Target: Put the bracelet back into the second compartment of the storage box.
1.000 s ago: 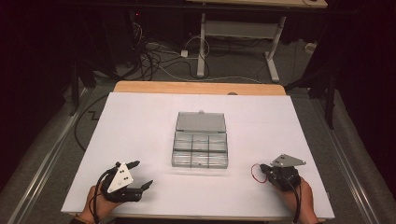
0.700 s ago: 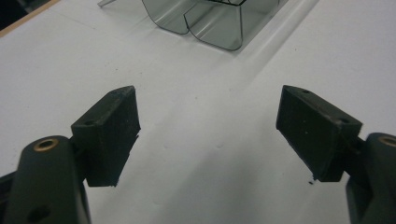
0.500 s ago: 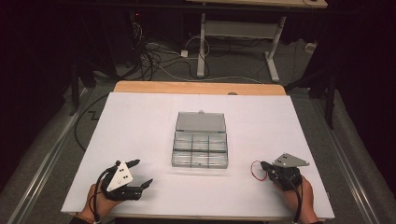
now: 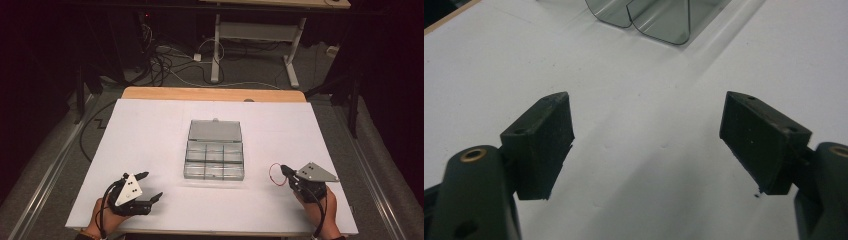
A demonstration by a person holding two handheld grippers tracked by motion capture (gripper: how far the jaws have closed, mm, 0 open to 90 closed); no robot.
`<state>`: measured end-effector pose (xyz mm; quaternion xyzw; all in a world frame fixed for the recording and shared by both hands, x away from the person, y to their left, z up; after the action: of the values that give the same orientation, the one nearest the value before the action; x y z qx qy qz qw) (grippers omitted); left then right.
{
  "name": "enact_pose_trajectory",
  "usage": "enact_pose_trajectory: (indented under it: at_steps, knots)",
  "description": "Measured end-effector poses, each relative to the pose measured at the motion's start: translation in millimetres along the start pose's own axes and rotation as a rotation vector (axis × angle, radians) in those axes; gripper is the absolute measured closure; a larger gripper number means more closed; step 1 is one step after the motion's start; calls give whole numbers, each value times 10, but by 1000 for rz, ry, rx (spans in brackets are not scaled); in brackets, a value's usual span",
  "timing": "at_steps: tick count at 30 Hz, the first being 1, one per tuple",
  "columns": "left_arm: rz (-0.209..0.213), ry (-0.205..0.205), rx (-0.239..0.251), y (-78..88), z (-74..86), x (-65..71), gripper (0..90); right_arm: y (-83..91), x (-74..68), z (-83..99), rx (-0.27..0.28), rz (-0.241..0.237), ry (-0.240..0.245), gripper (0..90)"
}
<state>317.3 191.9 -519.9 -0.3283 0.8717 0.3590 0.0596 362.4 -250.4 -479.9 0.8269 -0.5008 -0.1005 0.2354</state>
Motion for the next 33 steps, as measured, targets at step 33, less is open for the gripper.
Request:
enact_pose_trajectory:
  at_steps: [33]
  knots:
    - [10,-11,-6,-26,-6,19,206,61,-154,-298,143,-38,29,900]
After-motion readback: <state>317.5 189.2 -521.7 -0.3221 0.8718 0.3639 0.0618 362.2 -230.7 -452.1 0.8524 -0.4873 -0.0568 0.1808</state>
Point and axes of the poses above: each handheld gripper's, and its own axes: y roughly backward along the jaws, z roughly out of its underside, x roughly to its right, the point moved 7 cm from there along -y, roughly forward along the jaws, and after that the axes turned 9 degrees about -y, right-handed, at the moved point
